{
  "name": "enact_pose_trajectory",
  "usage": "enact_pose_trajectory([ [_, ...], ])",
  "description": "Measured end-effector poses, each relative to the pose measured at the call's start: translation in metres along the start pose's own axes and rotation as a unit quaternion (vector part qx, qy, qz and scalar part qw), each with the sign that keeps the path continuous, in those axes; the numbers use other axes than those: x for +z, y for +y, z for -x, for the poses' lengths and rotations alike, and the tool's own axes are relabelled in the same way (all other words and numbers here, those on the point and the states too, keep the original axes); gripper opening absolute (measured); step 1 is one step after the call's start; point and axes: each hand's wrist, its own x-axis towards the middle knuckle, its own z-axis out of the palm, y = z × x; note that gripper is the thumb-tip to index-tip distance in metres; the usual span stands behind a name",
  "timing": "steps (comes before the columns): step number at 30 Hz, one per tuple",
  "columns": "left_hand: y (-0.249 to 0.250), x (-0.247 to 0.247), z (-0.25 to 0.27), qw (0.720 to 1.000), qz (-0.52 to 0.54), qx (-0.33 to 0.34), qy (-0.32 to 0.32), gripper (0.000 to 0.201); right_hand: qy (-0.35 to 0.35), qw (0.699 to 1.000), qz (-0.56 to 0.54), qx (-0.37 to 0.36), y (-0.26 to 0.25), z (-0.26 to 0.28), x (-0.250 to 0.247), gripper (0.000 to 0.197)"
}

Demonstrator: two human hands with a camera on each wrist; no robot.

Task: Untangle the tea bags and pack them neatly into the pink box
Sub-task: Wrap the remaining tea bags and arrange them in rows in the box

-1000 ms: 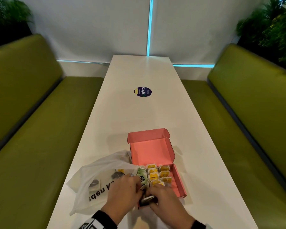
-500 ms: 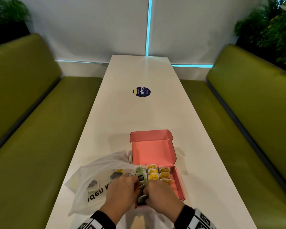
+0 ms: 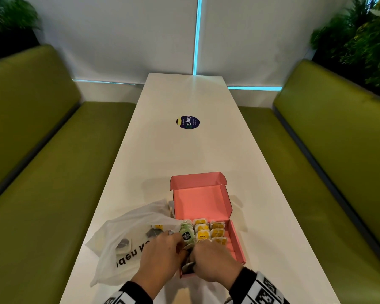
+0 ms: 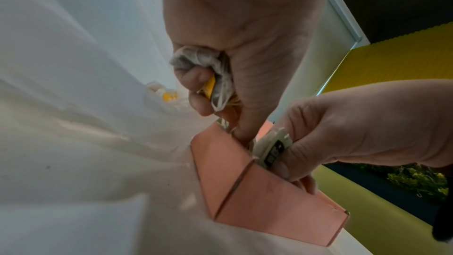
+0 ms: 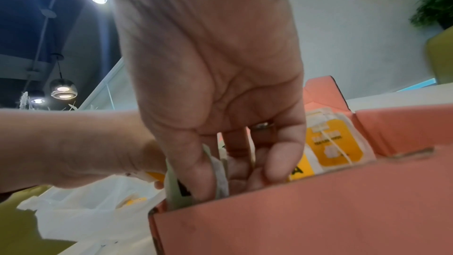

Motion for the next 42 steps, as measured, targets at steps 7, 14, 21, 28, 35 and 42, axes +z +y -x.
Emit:
enact_pose_trajectory([
  [7, -0.004, -0.004, 0.002, 0.995, 0.092, -0.016, 0.035, 0.024, 0.135, 0.987, -0.083, 0.009, -0.003, 0.008, 0.006, 0.023],
  [14, -0.006, -0.017, 0.006, 0.983, 0.171, -0.038, 0.058, 0.019, 0.205, 0.97, -0.126, 0.03, -0.005, 0.012, 0.011, 0.04],
  [21, -0.006, -0.012, 0.014, 0.982, 0.177, -0.053, 0.046, 0.017, 0.223, 0.965, -0.134, 0.036, -0.002, 0.015, 0.01, 0.04],
  [28, -0.009, -0.014, 0.008, 0.96, 0.266, -0.066, 0.049, 0.011, 0.164, 0.982, -0.097, -0.015, 0.018, 0.034, 0.012, 0.034],
  [35, -0.01, -0.009, 0.004, 0.947, 0.311, -0.058, 0.056, 0.022, 0.193, 0.971, -0.139, -0.027, 0.029, 0.028, 0.031, 0.017],
  [42, -0.002, -0.015, 0.005, 0.835, 0.54, -0.104, 0.007, 0.031, 0.197, 0.969, -0.145, -0.018, 0.037, 0.033, 0.032, 0.019],
])
